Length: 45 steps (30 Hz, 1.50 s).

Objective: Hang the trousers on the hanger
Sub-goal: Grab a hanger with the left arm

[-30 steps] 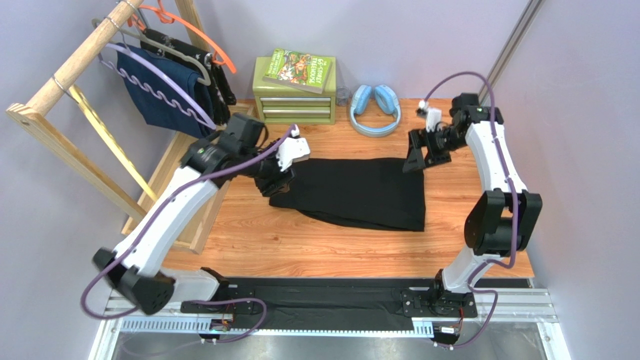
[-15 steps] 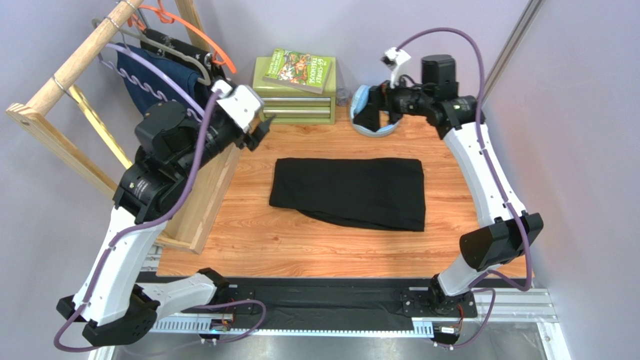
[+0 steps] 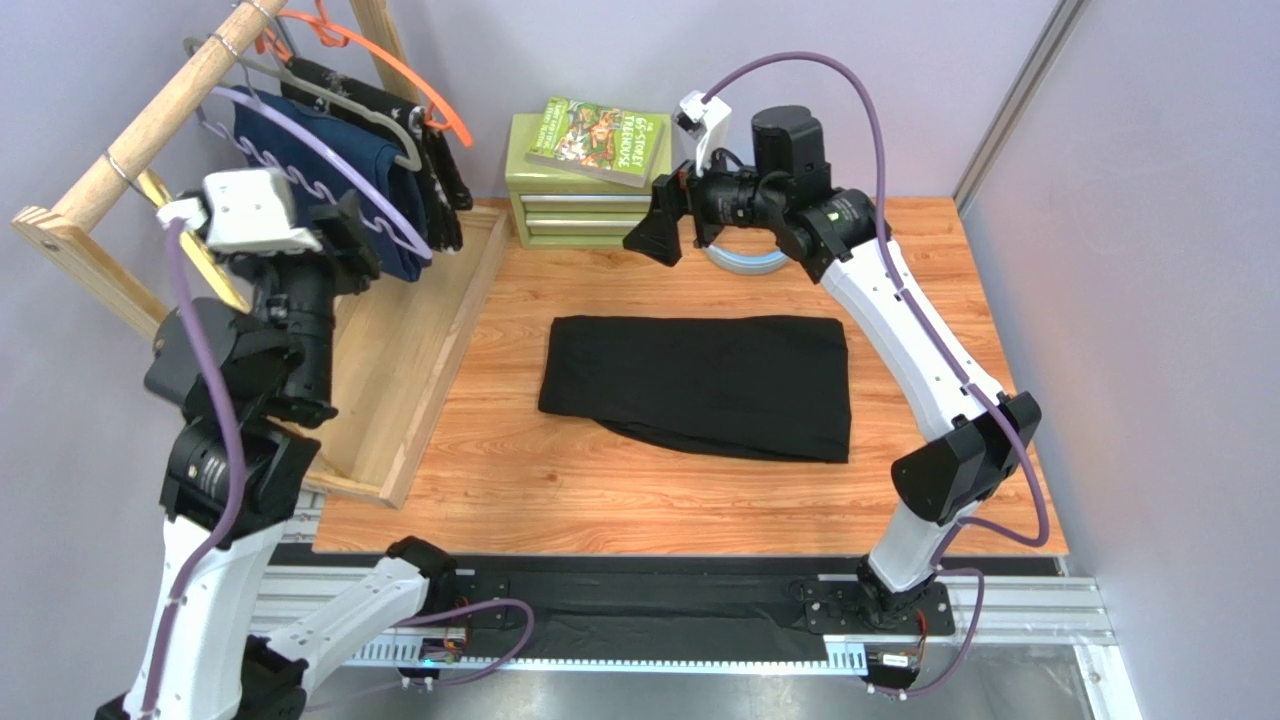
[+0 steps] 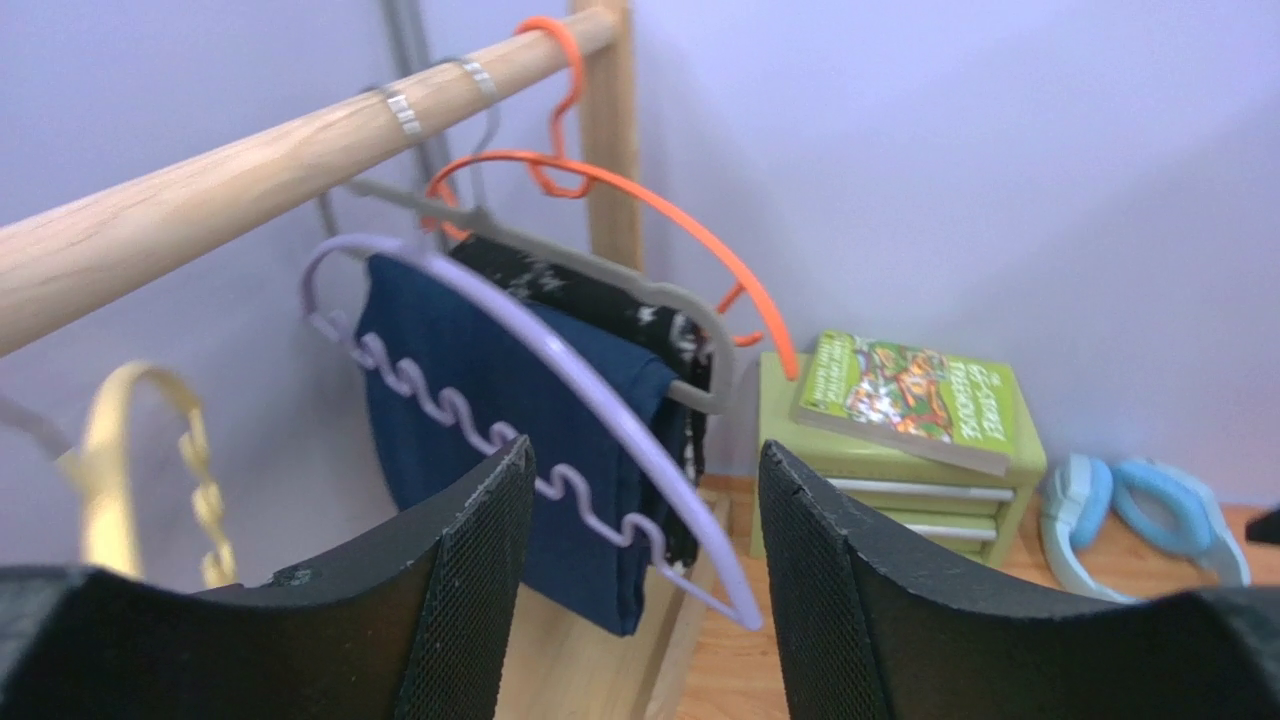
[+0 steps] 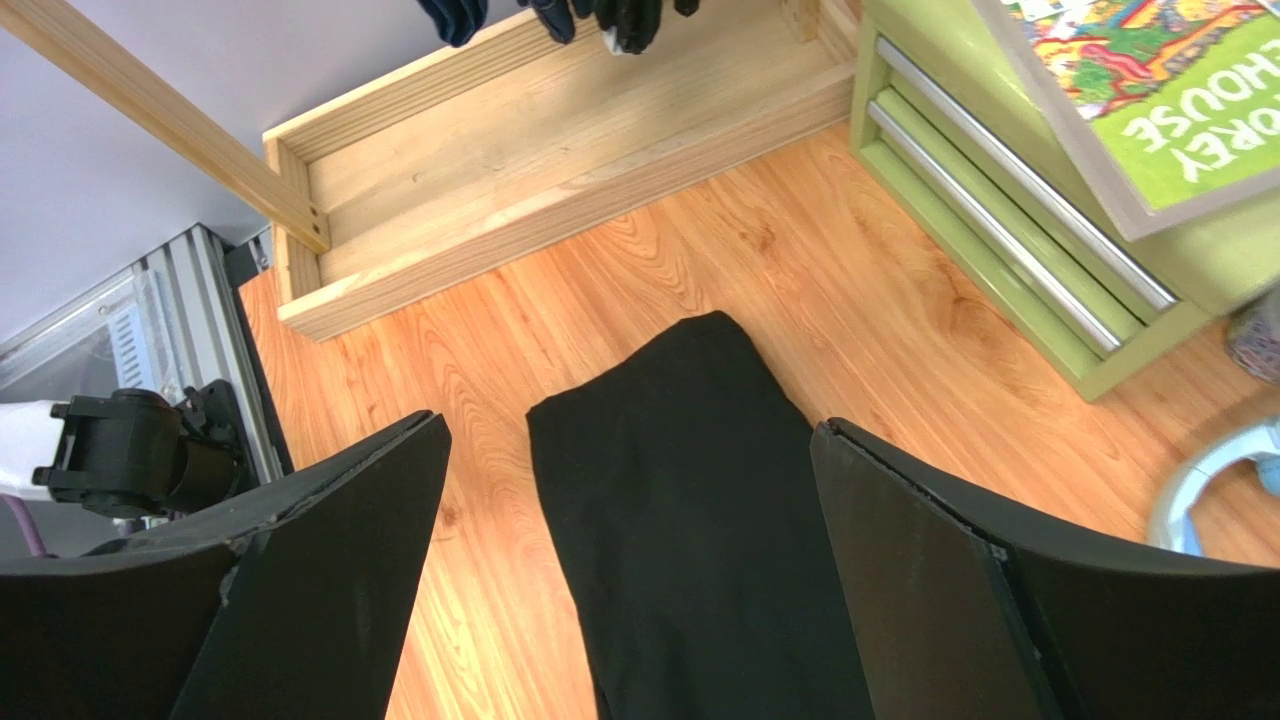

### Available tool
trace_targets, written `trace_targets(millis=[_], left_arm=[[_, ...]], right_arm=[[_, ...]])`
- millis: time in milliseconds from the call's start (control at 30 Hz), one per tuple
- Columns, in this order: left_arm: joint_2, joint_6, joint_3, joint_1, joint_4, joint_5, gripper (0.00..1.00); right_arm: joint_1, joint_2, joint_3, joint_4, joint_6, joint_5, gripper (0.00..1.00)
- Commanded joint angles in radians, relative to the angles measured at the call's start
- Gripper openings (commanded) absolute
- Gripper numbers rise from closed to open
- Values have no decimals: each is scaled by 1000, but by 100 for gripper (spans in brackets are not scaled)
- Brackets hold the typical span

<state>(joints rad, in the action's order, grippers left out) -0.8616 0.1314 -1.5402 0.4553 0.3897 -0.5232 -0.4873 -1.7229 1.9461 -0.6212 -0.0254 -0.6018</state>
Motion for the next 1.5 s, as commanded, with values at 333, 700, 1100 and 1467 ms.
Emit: trace_targets(millis=[333,700,1100,1467], left_arm=[[-114,-394,-82,-118,-16,-206,62],[-333,-723,-362,-322,365,-14,63],[-447,-777,-377,-412,360,91,63],[-482,-785,-354,-414,325,74,47]], right_arm=[[-70,19,36,48,-8,80,100],[-48,48,14,34,-8,117,100],[-2,60,-15,14,12,96,100],[33,55,-30,12,18,76,100]])
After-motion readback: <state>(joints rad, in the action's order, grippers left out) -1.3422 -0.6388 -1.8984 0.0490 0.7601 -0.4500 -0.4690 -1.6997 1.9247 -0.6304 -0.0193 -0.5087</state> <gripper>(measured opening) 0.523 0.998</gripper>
